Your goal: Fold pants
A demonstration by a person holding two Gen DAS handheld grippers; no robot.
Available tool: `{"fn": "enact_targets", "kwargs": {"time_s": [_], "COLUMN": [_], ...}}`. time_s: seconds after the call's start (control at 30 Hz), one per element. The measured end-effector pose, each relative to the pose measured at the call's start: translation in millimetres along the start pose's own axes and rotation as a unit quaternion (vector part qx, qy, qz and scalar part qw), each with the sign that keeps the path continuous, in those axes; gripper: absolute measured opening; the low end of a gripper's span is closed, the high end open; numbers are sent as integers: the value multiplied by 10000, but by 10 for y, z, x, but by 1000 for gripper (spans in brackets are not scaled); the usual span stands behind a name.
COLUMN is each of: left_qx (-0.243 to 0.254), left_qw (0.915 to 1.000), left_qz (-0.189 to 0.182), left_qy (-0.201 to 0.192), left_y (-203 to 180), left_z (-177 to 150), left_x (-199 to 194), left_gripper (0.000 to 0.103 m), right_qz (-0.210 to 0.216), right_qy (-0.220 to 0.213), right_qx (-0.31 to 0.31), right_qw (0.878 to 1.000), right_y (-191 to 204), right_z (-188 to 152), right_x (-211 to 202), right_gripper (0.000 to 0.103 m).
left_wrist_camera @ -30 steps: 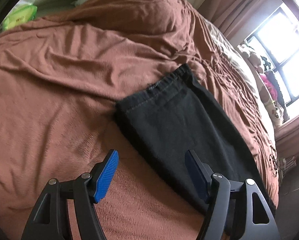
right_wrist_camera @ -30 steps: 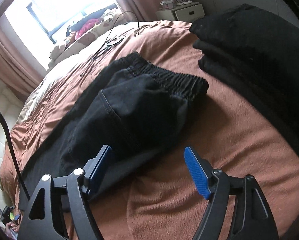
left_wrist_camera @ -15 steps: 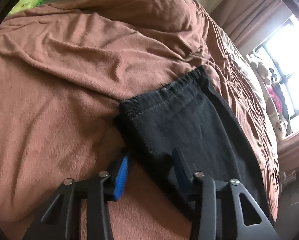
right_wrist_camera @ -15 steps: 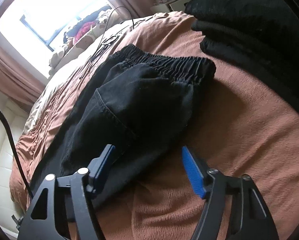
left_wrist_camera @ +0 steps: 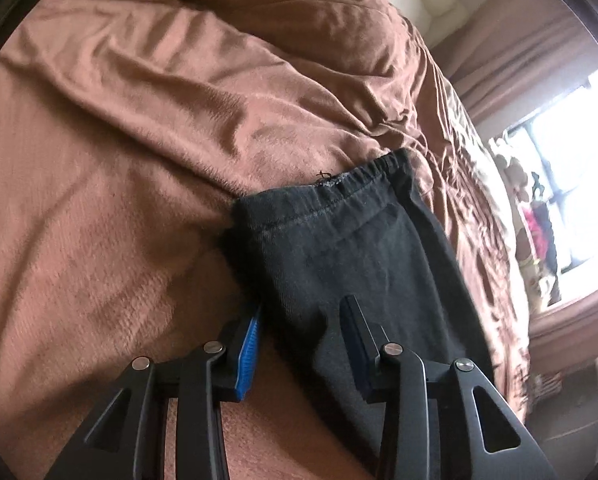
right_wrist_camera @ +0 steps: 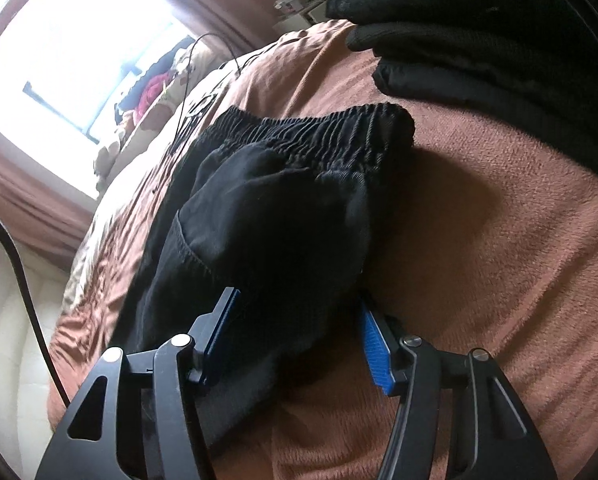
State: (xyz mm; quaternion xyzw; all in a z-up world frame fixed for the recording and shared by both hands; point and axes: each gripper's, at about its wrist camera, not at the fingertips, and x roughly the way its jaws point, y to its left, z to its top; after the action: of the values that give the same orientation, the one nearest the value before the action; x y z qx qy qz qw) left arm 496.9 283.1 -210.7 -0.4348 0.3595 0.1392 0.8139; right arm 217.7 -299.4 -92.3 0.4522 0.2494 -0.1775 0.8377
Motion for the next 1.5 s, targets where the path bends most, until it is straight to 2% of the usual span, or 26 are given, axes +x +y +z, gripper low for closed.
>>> {"fn": "enact_targets", "kwargs": {"time_s": [0.1,0.2,0.3,0.37,0.47,0.53,0.57,0.63,1.0,1.23,1.5], "left_qx": [-7,-79,101,127,234,185,211,273,454,472,410], "left_qw": [10000,10000,9999,9997,9989,9988,9987,9986,9963,9951,9947], "left_qz": [7,-24,45,66,202,248,252,209,-185,-294,-407], "left_qy": [-34,-40,-92,-191,-339,-385,-399,-414,-710,-815,-847], "left_y": [9,25,5,-6,-20,-16,-26,-58,-391,-518,-401], "left_z": [-14,-42,-46,-16,20,38,44,68,233,290,295], "left_x": [-8,-34,-7,22,82,90,80,32,-403,-669,-953], "left_gripper": [40,40,40,37,26,16,11,6,4,4,4], "right_qz": [-59,-178,-131,-97,11,126,208,249,612,861,911], "right_qy": [-59,-170,-150,-141,-127,-121,-43,-10,-364,-422,-376], "right_qx": [161,309,263,219,190,210,232,242,-90,-174,-330], "right_qw": [9998,9992,9995,9996,9997,9996,9995,9994,9974,9952,9946], "right_y": [-3,-6,-11,-17,-1,7,13,24,212,246,254], "right_z": [-8,-48,-121,-120,-37,16,45,70,108,64,37], "right_x": [13,-55,-69,-20,40,87,124,134,-169,-309,-456], "right_gripper": [51,49,49,49,49,36,23,19,2,1,0]}}
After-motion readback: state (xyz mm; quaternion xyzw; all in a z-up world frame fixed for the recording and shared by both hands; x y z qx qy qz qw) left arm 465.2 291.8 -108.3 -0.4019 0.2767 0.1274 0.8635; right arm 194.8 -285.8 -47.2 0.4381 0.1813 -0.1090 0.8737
